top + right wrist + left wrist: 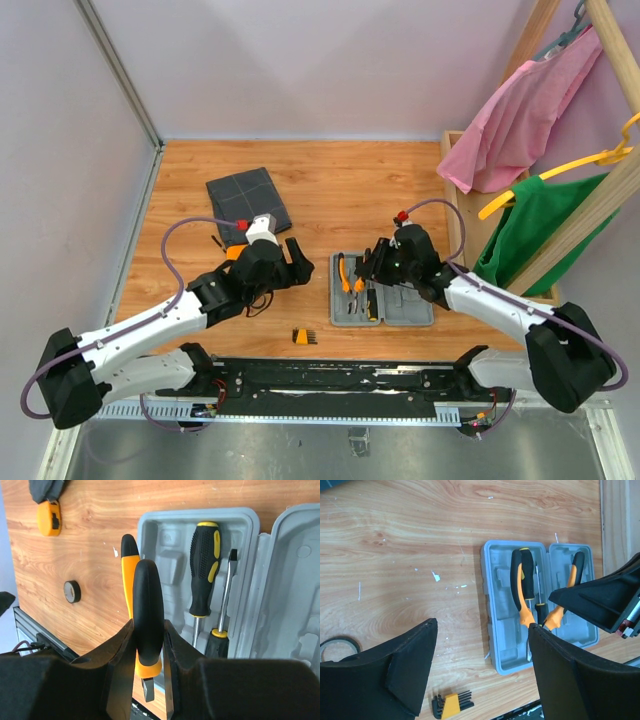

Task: Sort the tools into containers
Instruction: Place the pliers in the storage box.

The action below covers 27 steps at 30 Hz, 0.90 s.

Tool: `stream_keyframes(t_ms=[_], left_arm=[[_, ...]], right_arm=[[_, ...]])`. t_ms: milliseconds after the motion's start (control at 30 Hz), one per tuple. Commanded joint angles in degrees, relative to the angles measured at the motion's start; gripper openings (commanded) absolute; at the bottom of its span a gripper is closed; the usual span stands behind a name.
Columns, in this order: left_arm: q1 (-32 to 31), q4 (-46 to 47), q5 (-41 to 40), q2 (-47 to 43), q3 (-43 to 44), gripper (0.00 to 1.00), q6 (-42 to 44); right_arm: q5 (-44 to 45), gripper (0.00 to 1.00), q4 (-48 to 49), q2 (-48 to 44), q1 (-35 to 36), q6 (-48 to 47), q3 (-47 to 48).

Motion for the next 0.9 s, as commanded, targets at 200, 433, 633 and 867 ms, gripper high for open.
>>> stream_keyframes(t_ms=[200,433,633,867], left_arm=[[0.0,-1.1,-1.6,-1.3,-1.6,0.77,-1.4],[0.1,-1.1,-1.4,-1.1,-2.0,0.77,-2.2],[0.1,-1.1,-1.2,-0.8,-2.3,0.77,-2.6],[0.2,-1.0,-0.8,-0.5,-2.8,0.77,-2.8]], right_arm=[[-3.4,0.06,1.8,6.5,-1.2,2.1,3.6],[-3.3,0.07,2.9,9.2,-1.2,2.1,4.6],[-3.4,0.08,4.0,12.7,-1.2,1.6,6.4],[-4.0,0.08,3.7,15.3,-1.3,0.5,8.1]])
